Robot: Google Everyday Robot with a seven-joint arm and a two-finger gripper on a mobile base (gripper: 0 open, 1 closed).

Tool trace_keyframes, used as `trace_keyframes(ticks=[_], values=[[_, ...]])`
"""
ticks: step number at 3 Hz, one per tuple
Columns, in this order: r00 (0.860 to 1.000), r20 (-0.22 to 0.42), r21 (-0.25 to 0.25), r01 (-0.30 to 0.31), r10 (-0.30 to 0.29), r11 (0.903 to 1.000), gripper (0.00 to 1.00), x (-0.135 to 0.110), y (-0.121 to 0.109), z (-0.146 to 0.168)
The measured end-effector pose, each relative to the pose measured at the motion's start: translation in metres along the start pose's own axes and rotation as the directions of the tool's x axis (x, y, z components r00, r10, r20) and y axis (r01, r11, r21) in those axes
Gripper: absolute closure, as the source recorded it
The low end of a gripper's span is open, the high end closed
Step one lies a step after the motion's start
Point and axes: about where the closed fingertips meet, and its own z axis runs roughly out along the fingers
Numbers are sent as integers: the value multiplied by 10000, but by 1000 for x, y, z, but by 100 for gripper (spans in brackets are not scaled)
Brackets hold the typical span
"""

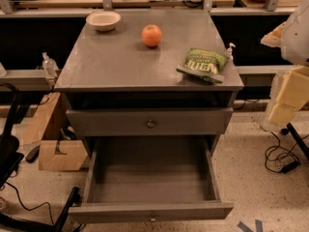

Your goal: Place orange into middle drawer

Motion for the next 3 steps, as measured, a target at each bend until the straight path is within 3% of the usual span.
trace_keyframes(ticks=[1, 2, 3], values=[[9999, 111, 113, -6, 4, 9999, 0, -1, -4, -1], [9953, 967, 665, -104, 39, 9977, 0, -7, -37, -2], [9562, 2887, 1315, -888, 476, 9873, 0, -17, -117, 4]])
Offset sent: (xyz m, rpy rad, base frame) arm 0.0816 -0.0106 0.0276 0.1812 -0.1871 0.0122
